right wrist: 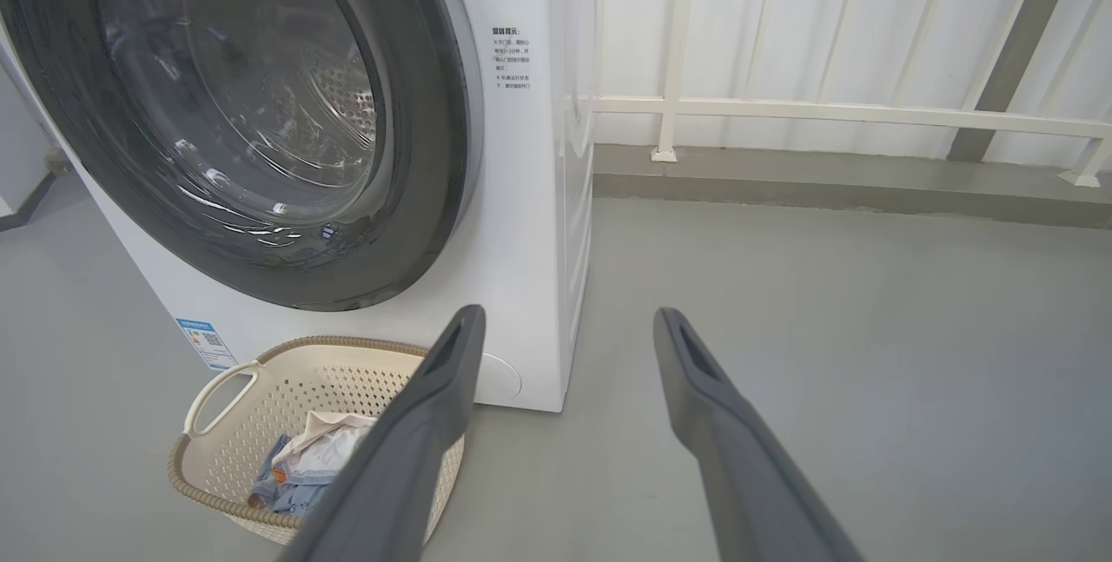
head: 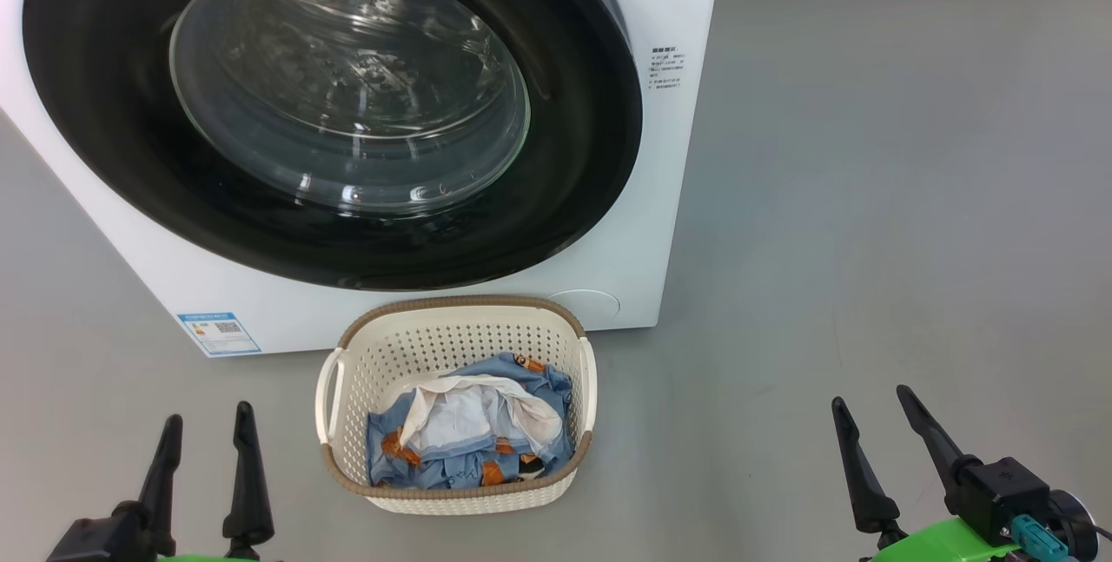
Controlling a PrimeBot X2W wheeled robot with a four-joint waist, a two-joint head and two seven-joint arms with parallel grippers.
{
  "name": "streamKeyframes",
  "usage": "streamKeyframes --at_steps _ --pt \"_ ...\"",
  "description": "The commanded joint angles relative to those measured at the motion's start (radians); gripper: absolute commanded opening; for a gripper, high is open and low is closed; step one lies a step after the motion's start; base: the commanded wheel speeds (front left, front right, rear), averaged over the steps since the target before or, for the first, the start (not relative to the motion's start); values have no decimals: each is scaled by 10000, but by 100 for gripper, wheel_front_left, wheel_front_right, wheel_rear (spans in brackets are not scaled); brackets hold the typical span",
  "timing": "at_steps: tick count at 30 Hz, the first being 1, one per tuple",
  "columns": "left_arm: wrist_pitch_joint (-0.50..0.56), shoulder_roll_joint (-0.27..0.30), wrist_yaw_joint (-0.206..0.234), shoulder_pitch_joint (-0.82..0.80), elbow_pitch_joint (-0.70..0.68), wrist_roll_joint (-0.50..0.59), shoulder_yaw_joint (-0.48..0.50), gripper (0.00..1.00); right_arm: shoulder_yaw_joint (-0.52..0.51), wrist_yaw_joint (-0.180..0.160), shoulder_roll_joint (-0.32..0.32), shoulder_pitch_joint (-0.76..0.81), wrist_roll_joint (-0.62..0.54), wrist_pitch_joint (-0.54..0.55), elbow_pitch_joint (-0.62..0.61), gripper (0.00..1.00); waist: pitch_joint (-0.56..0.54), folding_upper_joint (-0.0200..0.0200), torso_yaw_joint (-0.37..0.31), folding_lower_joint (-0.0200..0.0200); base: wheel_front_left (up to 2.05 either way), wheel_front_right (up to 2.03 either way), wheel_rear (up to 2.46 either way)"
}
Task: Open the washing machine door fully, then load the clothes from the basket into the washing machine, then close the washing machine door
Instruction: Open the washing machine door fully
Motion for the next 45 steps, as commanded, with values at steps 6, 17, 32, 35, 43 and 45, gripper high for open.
streamKeyframes --at_steps 6,17,32,35,43,45 --pt "-107 118 -77 -397 -192 26 393 100 219 14 -20 -298 37 -120 -215 100 -32 -1 0 0 0 0 0" --pt "-107 118 -102 -285 -165 36 375 100 251 14 -16 -221 165 -120 -270 0 -99 -1 -23 0 0 0 0" --pt "-107 118 -128 -200 -189 114 351 100 -1347 14 94 -474 4925 -120 -403 0 44 -1 20 0 0 0 0" --pt "-107 118 -141 -208 -219 145 366 100 -1996 14 96 -718 7303 -120 -196 0 154 -1 47 0 0 0 0" --pt "-107 118 -187 -364 -311 222 430 100 -3275 14 97 -1477 12067 -120 224 0 669 -1 135 0 0 0 0" --pt "-107 118 -202 -449 -337 228 510 100 -3393 14 11 -1680 13054 -120 223 0 831 -1 146 0 0 0 0"
